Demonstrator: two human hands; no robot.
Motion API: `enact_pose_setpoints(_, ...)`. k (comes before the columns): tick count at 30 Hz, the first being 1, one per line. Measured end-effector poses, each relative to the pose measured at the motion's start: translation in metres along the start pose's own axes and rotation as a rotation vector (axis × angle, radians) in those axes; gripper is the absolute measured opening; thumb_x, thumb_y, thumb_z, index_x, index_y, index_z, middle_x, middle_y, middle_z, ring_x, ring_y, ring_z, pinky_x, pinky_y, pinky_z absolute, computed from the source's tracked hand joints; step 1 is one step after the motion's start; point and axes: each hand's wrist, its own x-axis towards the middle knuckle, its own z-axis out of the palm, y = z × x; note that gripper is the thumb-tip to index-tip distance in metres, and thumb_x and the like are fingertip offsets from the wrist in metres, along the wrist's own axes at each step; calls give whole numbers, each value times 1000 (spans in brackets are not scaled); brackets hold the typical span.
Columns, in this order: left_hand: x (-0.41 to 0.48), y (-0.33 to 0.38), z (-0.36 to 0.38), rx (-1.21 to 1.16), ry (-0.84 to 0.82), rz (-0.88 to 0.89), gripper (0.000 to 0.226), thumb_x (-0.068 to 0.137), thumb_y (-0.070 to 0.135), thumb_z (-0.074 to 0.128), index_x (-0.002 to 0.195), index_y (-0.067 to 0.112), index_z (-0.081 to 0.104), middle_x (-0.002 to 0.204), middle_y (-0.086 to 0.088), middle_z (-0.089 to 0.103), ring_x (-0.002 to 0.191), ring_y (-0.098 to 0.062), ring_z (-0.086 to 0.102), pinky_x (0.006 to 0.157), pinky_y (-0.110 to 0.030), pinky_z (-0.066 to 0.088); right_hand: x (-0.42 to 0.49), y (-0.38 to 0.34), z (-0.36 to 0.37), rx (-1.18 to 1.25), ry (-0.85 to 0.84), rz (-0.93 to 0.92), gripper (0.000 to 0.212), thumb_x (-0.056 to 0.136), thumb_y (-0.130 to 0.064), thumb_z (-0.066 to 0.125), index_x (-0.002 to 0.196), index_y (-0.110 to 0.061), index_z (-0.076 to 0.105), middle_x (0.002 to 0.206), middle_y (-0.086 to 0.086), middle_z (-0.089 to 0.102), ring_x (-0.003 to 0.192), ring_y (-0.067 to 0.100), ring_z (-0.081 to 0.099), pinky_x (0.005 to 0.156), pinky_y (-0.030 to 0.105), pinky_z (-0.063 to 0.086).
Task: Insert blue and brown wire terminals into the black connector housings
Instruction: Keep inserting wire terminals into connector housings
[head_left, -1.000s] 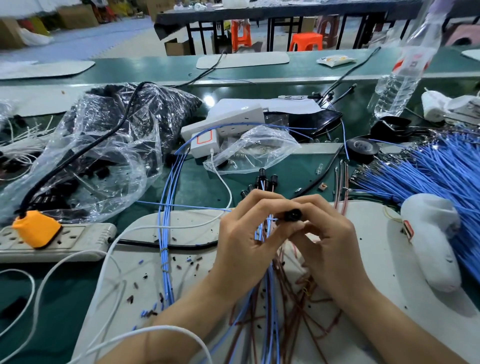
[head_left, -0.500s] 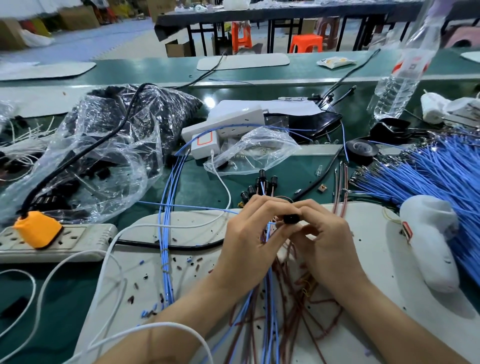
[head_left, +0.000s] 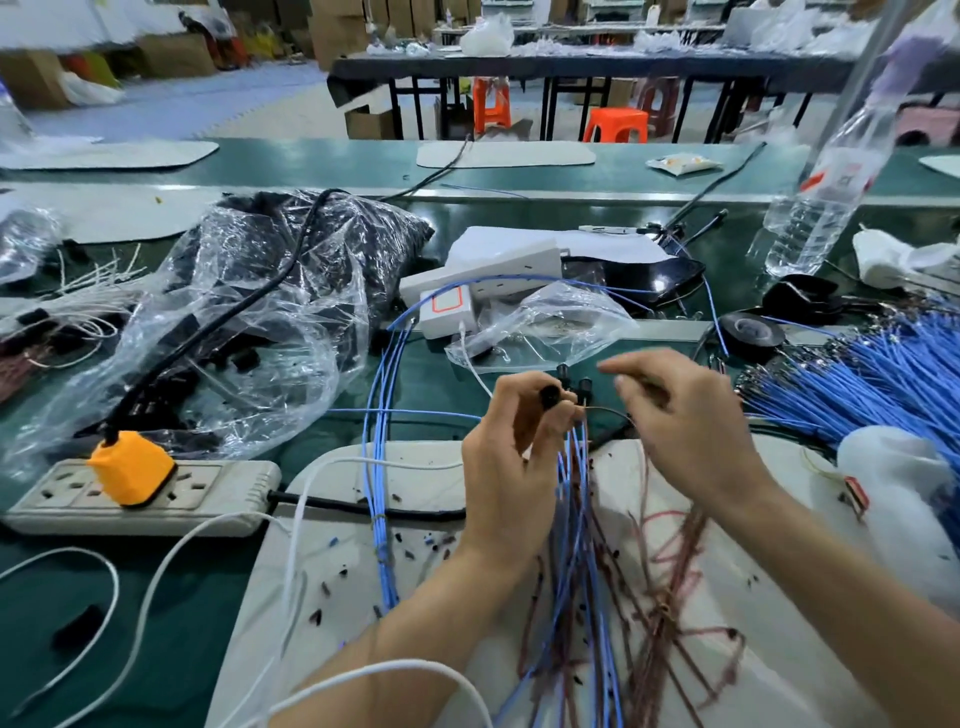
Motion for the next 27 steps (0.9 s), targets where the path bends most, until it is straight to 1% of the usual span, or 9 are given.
enact_pose_setpoints(2,1,0,0,46,13,-3,12,91,18,59,96,28,53,82,5,66,79,-15,68,74,-36,55,31,-4,17,-80,-120,-32,23,91,0,54,106,-5,71,102,8,71,86,11,62,75,1,37)
enact_pose_setpoints(5,1,0,0,76,2,24,13,91,17,59,97,26,53,81,4,65,77,-15,67,72,-30,54,71,-3,52,-202,-329,10,29,94,-4,47,115,-5,68,113,13,69,99,24,64,83,23,46)
enact_pose_setpoints(7,1,0,0,62,-5,37,15,91,14,60,98,25,53,82,2,66,76,-11,66,71,-21,52,91,3,71,-317,-396,77,28,94,-8,46,113,-2,67,115,17,67,107,31,60,89,33,47)
enact_pose_setpoints(9,2,1,-1,55,-10,38,16,91,11,61,98,23,53,82,1,66,76,-8,65,71,-17,50,101,6,84,-411,-442,115,23,93,-12,51,107,-1,66,113,19,66,109,34,58,89,36,47)
enact_pose_setpoints(13,2,0,-2,37,-14,26,18,92,10,61,97,25,53,84,0,66,77,-8,64,73,-16,49,103,5,99,-462,-397,37,29,87,-6,60,114,-11,69,114,16,67,108,31,60,90,35,48)
enact_pose_setpoints(18,2,-1,-3,30,-8,24,17,92,12,61,98,26,54,85,1,67,78,-8,65,73,-16,50,104,8,100,-476,-361,24,18,89,-11,60,104,-10,70,109,13,67,102,30,61,86,37,50)
enact_pose_setpoints(21,1,-1,-4,37,-15,24,14,92,14,61,98,25,55,85,1,68,79,-10,66,74,-19,51,99,10,99,-496,-369,-90,15,90,-13,59,101,-7,69,108,13,63,105,29,56,87,39,49)
enact_pose_setpoints(24,1,-1,-4,40,-21,5,12,91,14,62,97,24,57,85,5,68,80,-8,66,75,-18,51,94,12,93,-409,-372,-188,11,86,-5,60,93,0,66,98,15,65,94,32,59,81,40,48)
enact_pose_setpoints(27,0,-3,-5,37,-29,-21,10,89,14,65,99,14,63,88,6,70,84,-5,67,78,-18,52,86,12,81,-279,-297,-235,16,83,-1,64,99,0,66,92,15,65,88,29,58,79,32,44)
